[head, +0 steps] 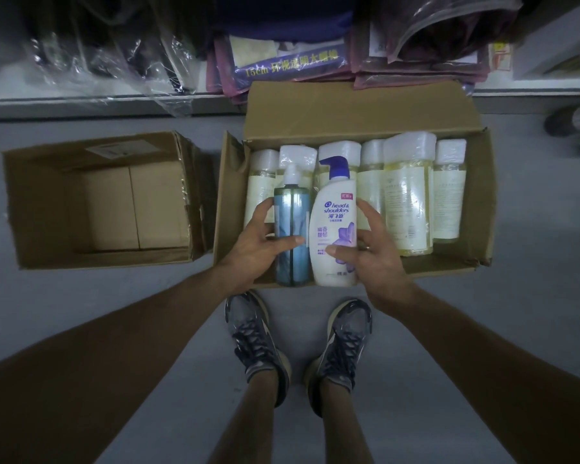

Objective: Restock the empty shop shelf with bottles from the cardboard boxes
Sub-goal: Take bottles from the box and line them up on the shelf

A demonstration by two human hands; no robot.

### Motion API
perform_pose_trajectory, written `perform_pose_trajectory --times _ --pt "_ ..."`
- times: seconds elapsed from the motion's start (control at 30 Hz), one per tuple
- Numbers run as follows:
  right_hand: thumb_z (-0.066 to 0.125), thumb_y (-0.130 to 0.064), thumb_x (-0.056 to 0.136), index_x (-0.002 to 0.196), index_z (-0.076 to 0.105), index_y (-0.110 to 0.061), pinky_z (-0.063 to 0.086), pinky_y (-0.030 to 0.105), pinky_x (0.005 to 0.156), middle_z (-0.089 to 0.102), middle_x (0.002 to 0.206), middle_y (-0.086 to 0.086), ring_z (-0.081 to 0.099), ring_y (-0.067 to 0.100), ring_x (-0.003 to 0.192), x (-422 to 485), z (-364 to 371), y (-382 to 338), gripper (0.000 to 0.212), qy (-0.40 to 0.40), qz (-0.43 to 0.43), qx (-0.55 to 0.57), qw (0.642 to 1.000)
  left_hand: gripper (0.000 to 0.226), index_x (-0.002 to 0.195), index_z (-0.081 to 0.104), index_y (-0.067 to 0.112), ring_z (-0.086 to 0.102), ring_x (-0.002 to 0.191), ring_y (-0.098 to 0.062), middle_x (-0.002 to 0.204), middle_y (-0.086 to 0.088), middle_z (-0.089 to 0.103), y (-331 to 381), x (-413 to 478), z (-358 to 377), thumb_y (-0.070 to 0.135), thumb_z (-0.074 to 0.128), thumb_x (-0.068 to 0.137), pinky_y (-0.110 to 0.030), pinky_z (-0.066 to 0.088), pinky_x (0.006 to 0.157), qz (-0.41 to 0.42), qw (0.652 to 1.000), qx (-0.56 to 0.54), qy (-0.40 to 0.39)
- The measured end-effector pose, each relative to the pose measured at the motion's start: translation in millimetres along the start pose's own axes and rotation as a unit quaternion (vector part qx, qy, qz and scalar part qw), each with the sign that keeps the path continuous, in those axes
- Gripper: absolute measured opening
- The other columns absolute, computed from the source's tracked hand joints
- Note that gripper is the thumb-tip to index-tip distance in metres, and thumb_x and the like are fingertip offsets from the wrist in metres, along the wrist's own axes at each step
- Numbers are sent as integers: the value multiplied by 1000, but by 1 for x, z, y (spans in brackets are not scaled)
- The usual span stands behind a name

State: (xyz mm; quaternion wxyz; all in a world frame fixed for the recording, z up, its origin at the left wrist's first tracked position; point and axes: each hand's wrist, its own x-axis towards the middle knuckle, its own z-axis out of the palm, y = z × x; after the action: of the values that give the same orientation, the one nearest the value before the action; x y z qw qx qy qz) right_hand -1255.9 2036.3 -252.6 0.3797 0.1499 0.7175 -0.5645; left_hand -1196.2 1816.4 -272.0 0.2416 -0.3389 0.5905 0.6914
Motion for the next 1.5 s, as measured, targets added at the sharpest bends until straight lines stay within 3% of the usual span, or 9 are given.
perform_pose_trajectory --times 0.17,0.3,0.43,0.57,0.67,1.0,1.17,1.33,1.5 --pt "90 -6 78 148 43 -59 60 21 63 71 104 -27 73 1 97 -24 -2 -44 100 -6 -10 -12 1000 95 150 36 61 78 108 -21 122 -5 77 38 -40 -20 14 89 87 -39 66 78 27 999 11 -19" --pt "89 -2 79 148 44 -59 62 25 65 72 109 -16 76 7 97 -54 -6 -97 100 -21 -33 6 999 103 154 30 63 76 113 -24 125 -4 78 92 -84 -34 16 91 85 -52 64 88 46 999 25 -14" --pt "90 -3 77 146 45 -59 62 25 65 73 108 -19 76 6 96 -93 -11 -169 100 -29 -65 7 997 101 150 36 63 76 111 -17 126 -1 77 161 -142 -42 13 90 80 -34 65 73 101 995 6 12" --pt "91 -14 66 136 55 -48 59 23 62 76 110 -17 78 12 95 -148 -14 -248 85 -41 -96 13 994 103 157 30 55 76 114 -24 125 -6 77 239 -208 -40 4 85 86 -40 66 80 157 987 -2 39" --pt "92 -7 67 136 58 -34 60 27 63 78 116 -7 79 18 97 -192 -20 -305 81 -57 -128 12 990 98 152 32 58 76 113 -27 121 -9 79 293 -259 -32 -3 80 90 -42 65 89 206 977 8 58" --pt "93 -5 71 131 56 -41 66 46 82 73 124 -7 76 18 108 -335 -24 -455 79 -105 -244 -32 963 104 158 29 55 72 122 -24 133 -4 74 408 -421 -12 14 88 83 -42 65 89 325 938 -7 123" --pt "96 -6 72 136 52 -36 66 36 78 74 122 -10 76 14 105 -398 -4 -525 83 -139 -306 -76 939 101 158 32 54 70 125 -20 139 -4 70 451 -503 -23 10 87 86 -46 63 95 384 909 -5 163" --pt "95 4 68 136 55 -27 63 51 91 72 129 -1 75 21 111 -455 36 -597 85 -177 -360 -70 913 99 155 33 60 72 123 -17 134 6 74 489 -589 -59 13 87 86 -39 61 96 425 881 7 207" --pt "94 2 70 133 55 -32 66 56 80 75 123 -10 76 19 107 -516 91 -654 82 -220 -405 -70 885 103 154 34 63 68 127 -13 140 2 70 513 -673 -104 28 92 77 -31 63 91 466 845 -23 262"
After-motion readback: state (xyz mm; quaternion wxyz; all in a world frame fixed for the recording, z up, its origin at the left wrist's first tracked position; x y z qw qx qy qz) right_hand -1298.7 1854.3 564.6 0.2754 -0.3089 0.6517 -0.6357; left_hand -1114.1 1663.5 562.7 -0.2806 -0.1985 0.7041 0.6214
